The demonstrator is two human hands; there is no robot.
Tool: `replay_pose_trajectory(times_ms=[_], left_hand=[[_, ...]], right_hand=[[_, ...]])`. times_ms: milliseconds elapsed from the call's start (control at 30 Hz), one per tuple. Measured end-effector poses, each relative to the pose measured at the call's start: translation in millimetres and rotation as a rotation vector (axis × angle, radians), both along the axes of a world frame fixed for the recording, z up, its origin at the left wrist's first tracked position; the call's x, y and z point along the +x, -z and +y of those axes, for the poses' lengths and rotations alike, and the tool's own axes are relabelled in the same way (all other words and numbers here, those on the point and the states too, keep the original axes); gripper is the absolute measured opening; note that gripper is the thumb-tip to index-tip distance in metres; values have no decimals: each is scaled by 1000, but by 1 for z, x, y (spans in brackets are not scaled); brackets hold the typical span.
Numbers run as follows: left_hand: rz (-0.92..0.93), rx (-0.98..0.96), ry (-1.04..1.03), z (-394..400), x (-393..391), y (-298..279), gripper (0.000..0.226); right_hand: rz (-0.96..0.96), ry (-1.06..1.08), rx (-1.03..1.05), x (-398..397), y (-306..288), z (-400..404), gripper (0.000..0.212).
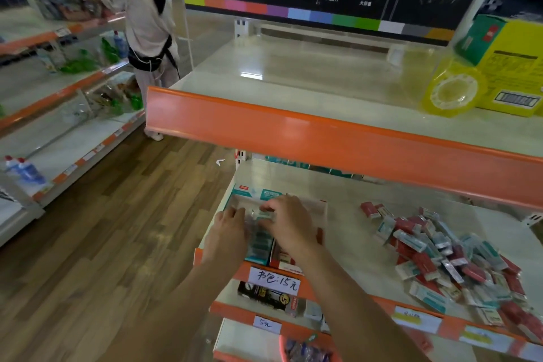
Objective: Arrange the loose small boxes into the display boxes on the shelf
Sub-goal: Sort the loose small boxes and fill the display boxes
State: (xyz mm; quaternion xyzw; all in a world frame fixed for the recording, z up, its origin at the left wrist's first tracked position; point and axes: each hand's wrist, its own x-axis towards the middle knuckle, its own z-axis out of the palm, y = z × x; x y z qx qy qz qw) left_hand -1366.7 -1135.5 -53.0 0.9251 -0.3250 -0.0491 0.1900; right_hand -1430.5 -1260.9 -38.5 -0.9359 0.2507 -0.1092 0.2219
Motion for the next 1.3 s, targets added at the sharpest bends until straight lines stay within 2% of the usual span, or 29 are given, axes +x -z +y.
replay_pose_trajectory(times_ms=[133, 267, 433, 567, 700, 900, 1167, 1300], left_hand=[[-63, 63, 25, 0, -2, 3, 43], [-88, 41, 41, 0, -4, 5, 26], [-123, 63, 56, -3, -4, 4, 20], [-138, 0, 38, -8, -8, -1, 24], [-120, -41, 81, -25, -18, -10, 41], [-151, -60, 219, -60, -38, -19, 55], [-133, -67, 366, -105, -85, -17, 42], [-120, -46, 458, -128, -113, -14, 41]], right_hand=[[61, 17, -58, 1, 8, 2, 27], [114, 13, -117, 3, 8, 1, 26], [73, -33, -128, 0, 9, 1, 23], [-54, -1, -50, -13, 9, -3, 23], [-127, 56, -21, -36, 3, -17, 21], [-89, 211, -11, -79, -5, -48, 22], [-128, 535, 62, -145, 6, -77, 32], [-143, 685, 44, -170, 12, -86, 49]])
